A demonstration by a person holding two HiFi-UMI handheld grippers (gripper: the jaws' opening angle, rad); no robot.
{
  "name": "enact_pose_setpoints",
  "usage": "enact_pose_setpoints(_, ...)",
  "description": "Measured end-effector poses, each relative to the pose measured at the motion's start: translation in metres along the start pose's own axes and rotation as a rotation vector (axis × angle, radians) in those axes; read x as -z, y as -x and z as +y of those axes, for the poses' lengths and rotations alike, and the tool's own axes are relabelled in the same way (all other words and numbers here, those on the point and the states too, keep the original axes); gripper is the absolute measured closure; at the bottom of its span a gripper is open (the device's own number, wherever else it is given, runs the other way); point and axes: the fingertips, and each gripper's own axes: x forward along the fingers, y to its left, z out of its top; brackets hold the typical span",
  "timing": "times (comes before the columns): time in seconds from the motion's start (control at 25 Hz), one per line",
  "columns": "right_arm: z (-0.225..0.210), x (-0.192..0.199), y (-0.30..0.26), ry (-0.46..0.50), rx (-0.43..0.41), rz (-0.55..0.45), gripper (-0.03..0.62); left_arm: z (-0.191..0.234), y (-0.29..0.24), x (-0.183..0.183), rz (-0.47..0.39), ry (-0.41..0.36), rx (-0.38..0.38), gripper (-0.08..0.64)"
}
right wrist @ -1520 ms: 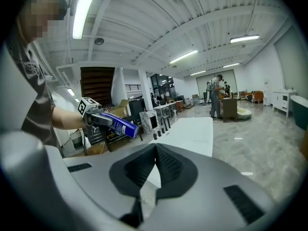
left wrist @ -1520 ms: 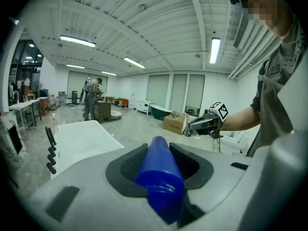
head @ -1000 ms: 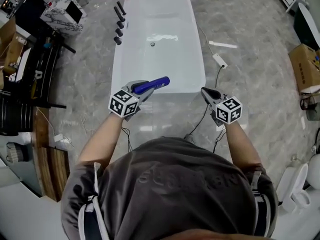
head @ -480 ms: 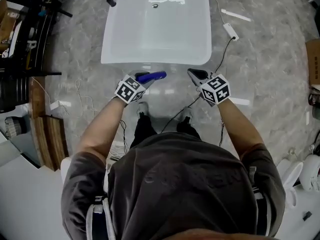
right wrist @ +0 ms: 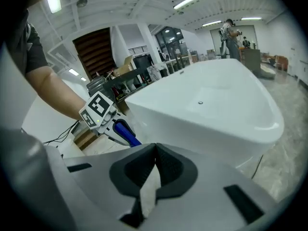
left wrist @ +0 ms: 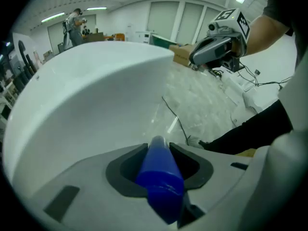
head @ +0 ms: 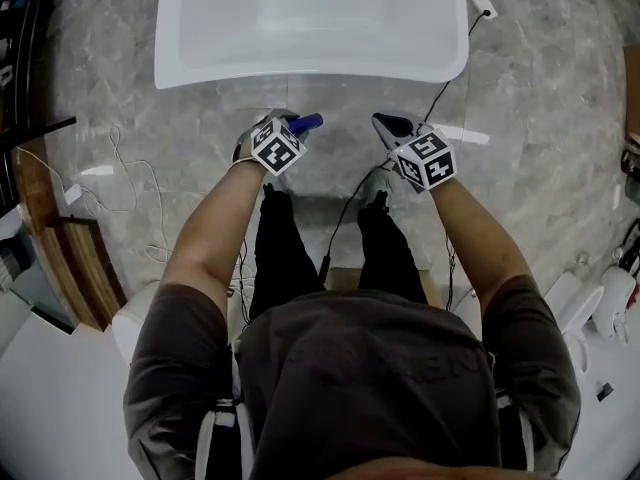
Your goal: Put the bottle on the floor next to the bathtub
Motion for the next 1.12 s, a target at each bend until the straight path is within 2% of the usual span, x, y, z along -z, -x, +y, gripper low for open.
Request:
enact_pose_setpoints(0.16, -0.017, 0.057, -0.066, 0.016, 0.021, 0.062, 0.6, 0.014, -0.079, 0.05, 0.051, 0.044, 0.014, 0.425)
enact_pose_setpoints(0.4, -0.044, 0.128, -0.154, 0.023, 0.042, 0.103, 0.6, 0.042, -0.18, 0.109, 0.157, -0.031, -0.021, 0.425)
enact_pose_setpoints(0.56, -0.067, 0.167, -0.196, 0.02, 0.059, 0.134, 0.6, 0.055, -0.234, 0.122, 0.197, -0.089, -0.041, 0.425)
enact_pose_setpoints(0.76, -0.082, 0.207, -0.227, 0.006, 0.068, 0.169, 0.6, 0.055, -0.286, 0.131, 0.236, -0.18, -0.021, 0.425)
enact_pose_setpoints(1.0, -0.095, 0.235, -0.252, 0.001, 0.088, 0.203, 0.6, 0.059, -0.323, 0.144, 0.29, -0.27, -0.021, 0.425)
enact_pose_setpoints(1.12, -0.095, 0.239, -0.254, 0.001, 0.089, 0.204, 0.6, 0.062, -0.333, 0.152, 0.313, -0.289, -0.029, 0.425)
